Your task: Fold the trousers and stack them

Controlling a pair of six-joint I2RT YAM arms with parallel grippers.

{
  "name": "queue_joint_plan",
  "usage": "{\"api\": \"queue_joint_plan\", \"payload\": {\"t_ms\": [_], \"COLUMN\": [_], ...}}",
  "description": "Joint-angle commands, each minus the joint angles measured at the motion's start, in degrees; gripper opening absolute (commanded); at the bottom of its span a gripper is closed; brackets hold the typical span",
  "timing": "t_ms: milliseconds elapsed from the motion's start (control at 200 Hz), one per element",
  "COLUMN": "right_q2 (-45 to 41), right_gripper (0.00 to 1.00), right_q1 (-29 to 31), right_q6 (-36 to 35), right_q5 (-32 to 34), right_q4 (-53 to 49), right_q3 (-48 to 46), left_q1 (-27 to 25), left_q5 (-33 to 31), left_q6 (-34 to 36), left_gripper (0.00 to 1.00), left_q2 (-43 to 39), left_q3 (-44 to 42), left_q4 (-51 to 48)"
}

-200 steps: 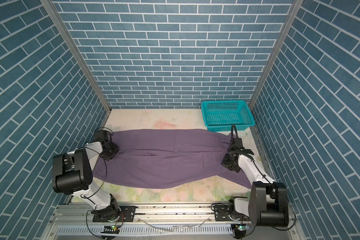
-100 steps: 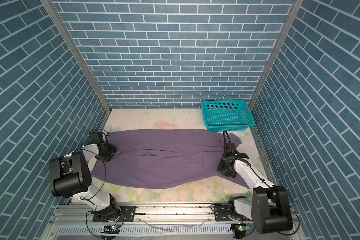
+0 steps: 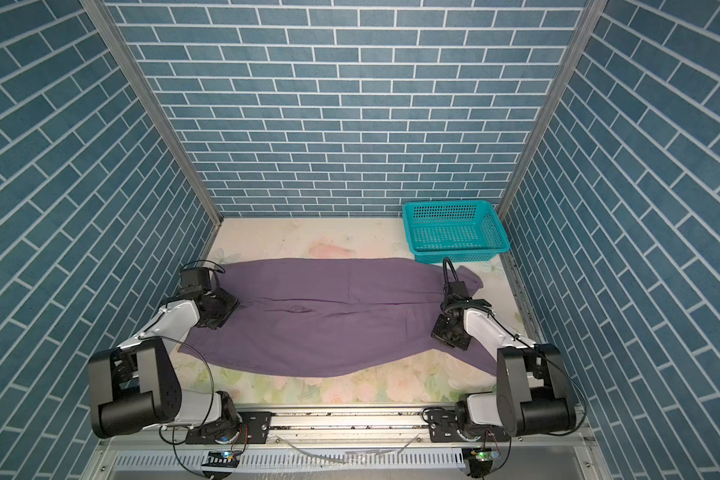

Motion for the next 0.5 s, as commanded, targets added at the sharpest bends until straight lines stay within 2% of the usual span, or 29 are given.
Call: {"api": "queue_joint_plan", "payload": {"t_ms": [0, 185, 290, 390, 495], "right_q2": [3.7, 13.1, 17.2, 17.7, 14.7], "right_gripper": [0.00, 0.00, 0.00, 0.00, 0.00], "right_q1": [0.2, 0.2, 0.0, 0.0, 0.0], "right_q6": [0.6, -1.7, -3.3, -3.7, -3.8], "right_q5": [0.8, 1.2, 2.0, 2.1, 2.6], "right_q4": [4.6, 5.4, 4.3, 3.9, 2.7], "right_q3": [4.9, 15.2, 19.2, 20.2, 18.9], "left_q1": [-1.2, -4.4, -9.8, -14.2, -15.1], "left_q5": [-0.7, 0.1, -2.1, -4.3, -3.8], "left_q6": [2.0, 2.2, 4.3, 6.3, 6.2], "left_gripper": [0.46, 0.46, 0.55, 0.58, 0.56], "left_q2": [-0.6, -1.2, -2.5, -2.6, -1.3], "left_q3": [-2.2, -4.9, -3.6, -1.7, -1.8], "left_q4": [-2.9, -3.2, -4.8, -6.6, -6.6]}}
